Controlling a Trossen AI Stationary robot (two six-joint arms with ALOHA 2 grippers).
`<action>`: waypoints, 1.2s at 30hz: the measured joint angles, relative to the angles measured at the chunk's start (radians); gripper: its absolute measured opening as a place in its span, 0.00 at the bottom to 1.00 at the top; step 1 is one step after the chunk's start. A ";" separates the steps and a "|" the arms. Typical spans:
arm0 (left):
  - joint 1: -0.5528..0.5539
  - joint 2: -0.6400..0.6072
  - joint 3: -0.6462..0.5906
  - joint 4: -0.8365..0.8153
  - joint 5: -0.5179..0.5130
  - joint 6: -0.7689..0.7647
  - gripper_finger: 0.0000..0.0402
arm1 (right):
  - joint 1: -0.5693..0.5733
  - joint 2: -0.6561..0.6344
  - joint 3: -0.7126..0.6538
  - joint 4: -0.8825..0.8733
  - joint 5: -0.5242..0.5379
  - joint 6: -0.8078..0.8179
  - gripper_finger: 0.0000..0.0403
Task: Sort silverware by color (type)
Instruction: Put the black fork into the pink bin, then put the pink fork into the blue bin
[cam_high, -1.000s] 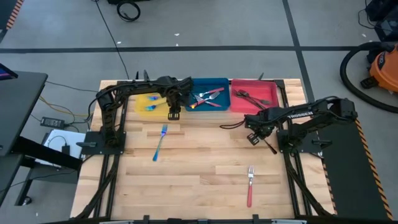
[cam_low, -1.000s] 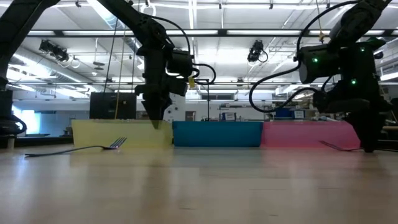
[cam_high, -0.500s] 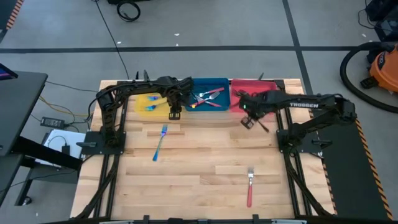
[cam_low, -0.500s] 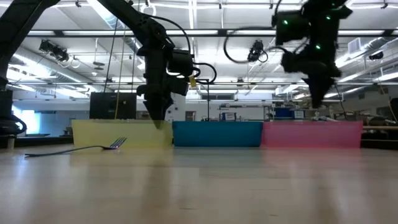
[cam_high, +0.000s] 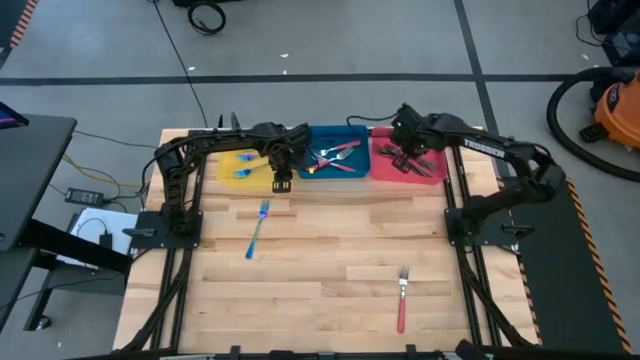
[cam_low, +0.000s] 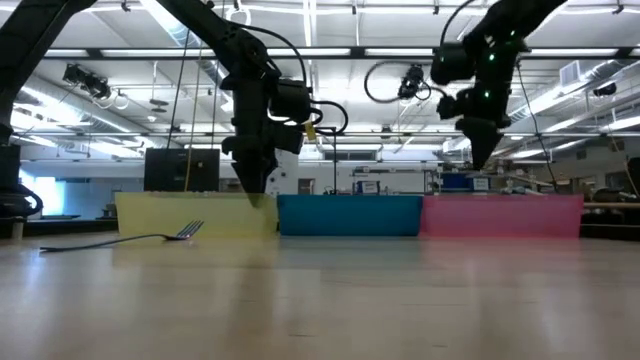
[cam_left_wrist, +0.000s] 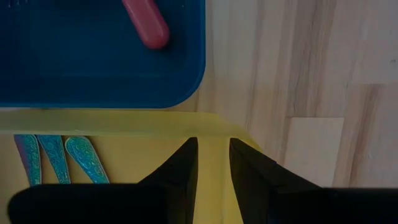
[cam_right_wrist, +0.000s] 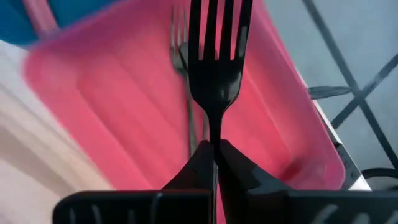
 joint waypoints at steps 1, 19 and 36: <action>0.000 0.000 0.000 0.000 0.000 0.000 0.23 | -0.016 0.022 0.000 0.000 -0.001 -0.025 0.03; 0.000 0.000 0.000 -0.001 0.000 0.000 0.23 | -0.063 0.327 0.000 0.020 -0.027 -0.092 0.11; 0.000 0.000 0.000 0.015 0.000 -0.022 0.23 | -0.018 0.295 0.109 -0.186 0.004 0.041 0.13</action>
